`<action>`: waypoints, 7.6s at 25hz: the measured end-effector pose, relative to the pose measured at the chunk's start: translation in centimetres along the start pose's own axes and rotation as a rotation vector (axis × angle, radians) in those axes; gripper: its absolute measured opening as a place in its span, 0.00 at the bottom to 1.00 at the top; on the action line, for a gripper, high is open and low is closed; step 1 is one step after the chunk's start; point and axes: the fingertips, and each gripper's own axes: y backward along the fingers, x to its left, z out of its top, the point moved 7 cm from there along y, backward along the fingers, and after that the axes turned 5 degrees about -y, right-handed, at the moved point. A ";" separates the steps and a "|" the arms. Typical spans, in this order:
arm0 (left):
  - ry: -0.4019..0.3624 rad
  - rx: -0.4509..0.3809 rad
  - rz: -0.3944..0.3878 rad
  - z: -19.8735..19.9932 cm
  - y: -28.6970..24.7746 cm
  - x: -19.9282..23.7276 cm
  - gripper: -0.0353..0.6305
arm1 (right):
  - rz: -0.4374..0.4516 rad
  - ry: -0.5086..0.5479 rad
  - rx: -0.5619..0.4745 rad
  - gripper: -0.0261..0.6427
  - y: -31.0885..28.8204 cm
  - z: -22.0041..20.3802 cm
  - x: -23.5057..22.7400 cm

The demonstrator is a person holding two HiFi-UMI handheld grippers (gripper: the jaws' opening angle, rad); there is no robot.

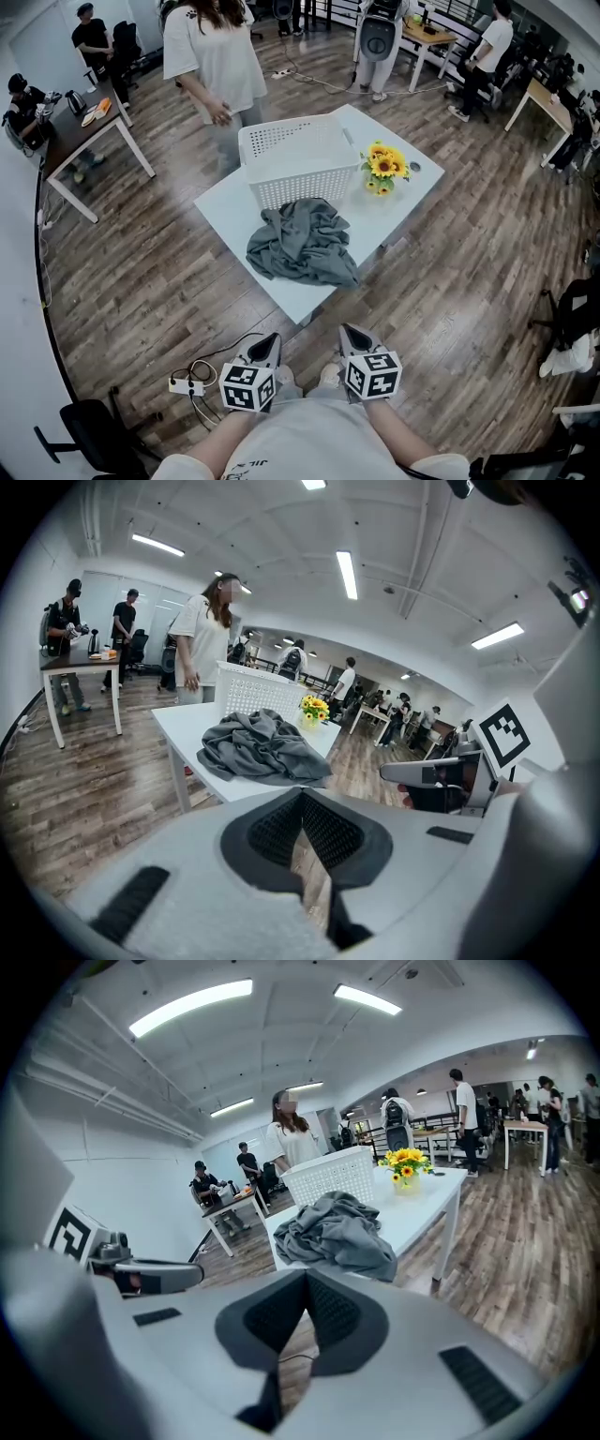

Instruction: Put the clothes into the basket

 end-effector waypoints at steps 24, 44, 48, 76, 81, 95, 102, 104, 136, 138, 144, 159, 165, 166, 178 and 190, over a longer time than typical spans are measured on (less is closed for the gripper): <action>0.012 -0.003 -0.021 3.5 -2.6 6.4 0.07 | -0.003 0.000 -0.005 0.06 -6.3 2.6 3.4; 0.064 -0.036 0.082 11.9 -13.7 7.0 0.07 | 0.117 0.086 0.021 0.06 -14.4 13.4 -4.7; 0.044 -0.027 0.060 12.7 -14.9 7.7 0.07 | 0.103 0.095 0.017 0.06 -15.2 14.1 -4.6; -0.035 0.161 -0.138 11.0 -17.4 13.7 0.48 | 0.066 0.300 0.169 0.63 -19.4 11.3 -4.5; -0.141 0.213 -0.150 10.3 -18.7 14.9 0.68 | 0.072 0.365 0.268 0.73 -21.2 9.8 -4.7; -0.109 0.389 -0.244 7.2 -24.2 16.4 0.81 | 0.079 0.367 0.416 0.81 -25.9 8.0 -7.5; -0.092 0.465 -0.267 6.2 -26.4 16.4 0.81 | 0.167 0.297 0.516 0.81 -28.1 6.9 -7.4; -0.099 0.474 -0.274 6.3 -26.8 16.4 0.81 | 0.188 0.288 0.525 0.81 -28.5 6.8 -7.3; -0.198 0.258 -0.500 11.8 -21.6 9.1 0.35 | 0.413 0.440 0.334 0.44 -21.8 11.3 -3.1; -0.206 0.241 -0.500 12.5 -20.9 8.7 0.35 | 0.410 0.457 0.318 0.44 -20.9 12.1 -2.7; -0.237 0.196 -0.490 15.2 -19.0 7.1 0.35 | 0.390 0.498 0.255 0.44 -18.2 14.4 -1.6; -0.352 0.018 -0.448 27.2 -15.1 5.5 0.35 | 0.355 0.625 0.078 0.44 -14.0 25.9 1.8; -0.398 -0.054 -0.410 32.4 -14.5 5.8 0.35 | 0.357 0.684 0.011 0.44 -13.7 31.2 2.9; -0.404 -0.061 -0.402 33.2 -14.4 5.8 0.35 | 0.357 0.692 0.005 0.44 -13.8 31.9 3.0; -0.493 -0.203 -0.312 45.6 -13.0 5.9 0.35 | 0.359 0.826 -0.137 0.44 -12.8 44.5 5.4; -0.468 -0.193 -0.246 49.1 -16.5 9.4 0.35 | 0.408 0.808 -0.091 0.44 -18.4 48.8 4.7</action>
